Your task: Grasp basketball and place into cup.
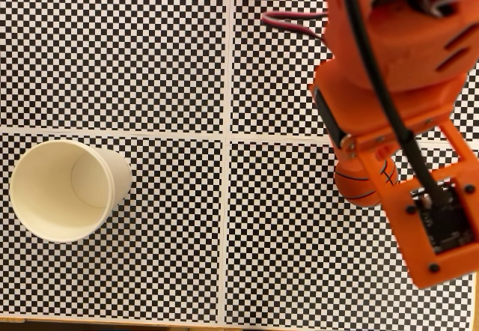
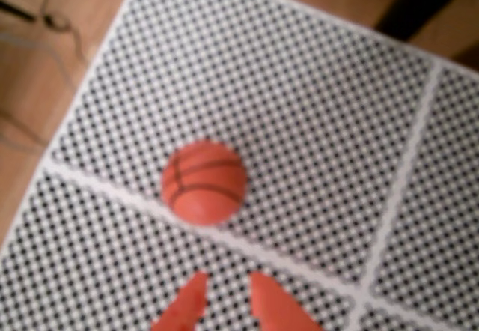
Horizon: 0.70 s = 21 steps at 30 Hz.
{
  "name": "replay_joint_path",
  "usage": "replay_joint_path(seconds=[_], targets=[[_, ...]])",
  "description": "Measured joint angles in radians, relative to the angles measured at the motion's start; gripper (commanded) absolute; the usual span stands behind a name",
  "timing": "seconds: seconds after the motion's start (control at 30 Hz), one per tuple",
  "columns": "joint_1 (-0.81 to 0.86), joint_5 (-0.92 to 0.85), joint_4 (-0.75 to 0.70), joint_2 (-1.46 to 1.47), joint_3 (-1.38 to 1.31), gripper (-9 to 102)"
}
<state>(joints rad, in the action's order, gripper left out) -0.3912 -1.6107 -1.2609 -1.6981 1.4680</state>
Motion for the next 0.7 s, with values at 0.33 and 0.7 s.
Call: replay_joint_path(seconds=[0.33, 0.7], targets=[[0.0, -0.009, 0.0, 0.077, 0.0, 0], [-0.044, 0.035, 0.0, 0.184, -0.106, 0]])
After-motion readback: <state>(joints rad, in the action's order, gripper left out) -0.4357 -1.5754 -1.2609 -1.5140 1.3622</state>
